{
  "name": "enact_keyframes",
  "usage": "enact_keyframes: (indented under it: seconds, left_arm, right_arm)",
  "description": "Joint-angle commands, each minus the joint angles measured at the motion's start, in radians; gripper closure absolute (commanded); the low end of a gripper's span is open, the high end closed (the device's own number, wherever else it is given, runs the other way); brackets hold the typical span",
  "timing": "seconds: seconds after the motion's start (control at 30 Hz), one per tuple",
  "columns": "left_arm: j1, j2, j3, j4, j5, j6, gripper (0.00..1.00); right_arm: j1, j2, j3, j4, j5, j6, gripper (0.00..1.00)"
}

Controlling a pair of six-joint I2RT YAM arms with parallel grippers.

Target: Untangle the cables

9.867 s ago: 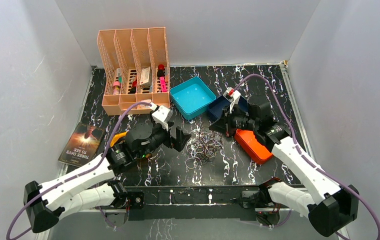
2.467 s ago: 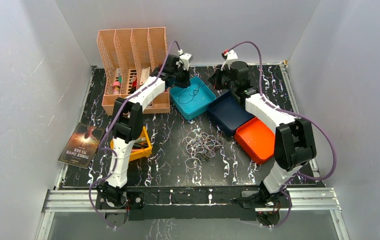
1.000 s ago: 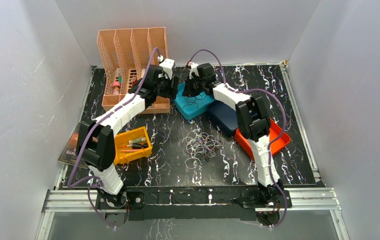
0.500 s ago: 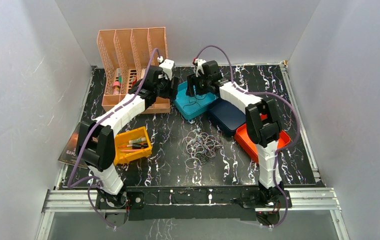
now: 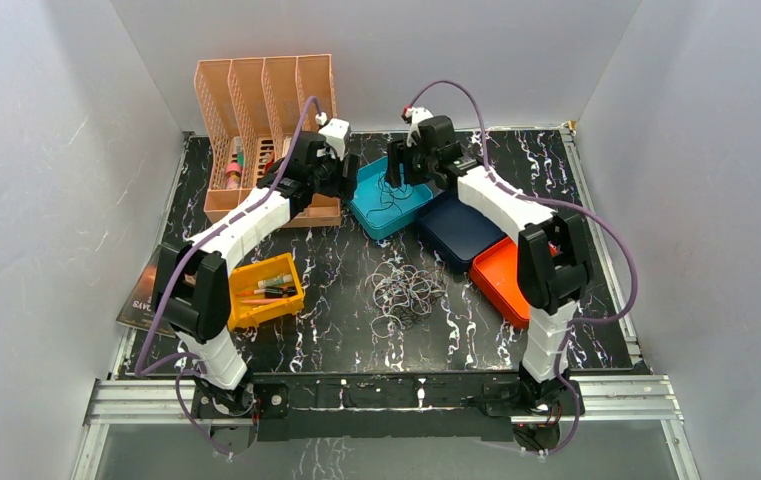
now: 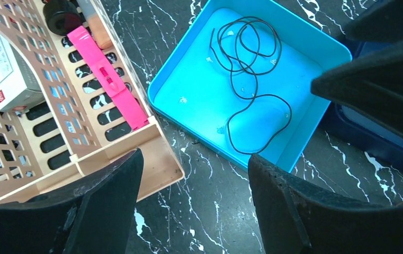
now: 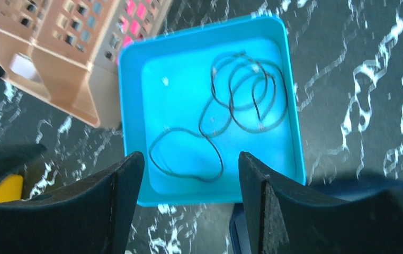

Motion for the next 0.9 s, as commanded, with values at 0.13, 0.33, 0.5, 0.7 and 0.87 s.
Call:
enact_keyframes:
  seconds: [0.13, 0.33, 0.5, 0.7, 0.87]
  left_arm:
    - [0.001, -0.014, 0.126, -0.155, 0.069, -0.051, 0.19]
    - [0.001, 0.001, 0.214, -0.366, 0.131, -0.108, 0.01]
    - [0.001, -0.037, 0.22, -0.474, 0.064, -0.227, 0.02]
    - [0.001, -0.133, 0.142, -0.527, -0.114, -0.388, 0.02]
    - [0.003, -0.187, 0.127, -0.548, -0.136, -0.301, 0.02]
  right_arm:
    - [-0.021, -0.283, -0.253, 0.077, 0.145, 0.151, 0.26]
    - [-0.022, -0.46, -0.43, 0.055, 0.218, 0.228, 0.23]
    - [-0.028, -0.558, -0.537, 0.004, 0.252, 0.274, 0.18]
    - [-0.031, -0.609, -0.59, -0.062, 0.26, 0.272, 0.09]
    - [-0.031, -0.67, -0.652, -0.034, 0.233, 0.243, 0.06]
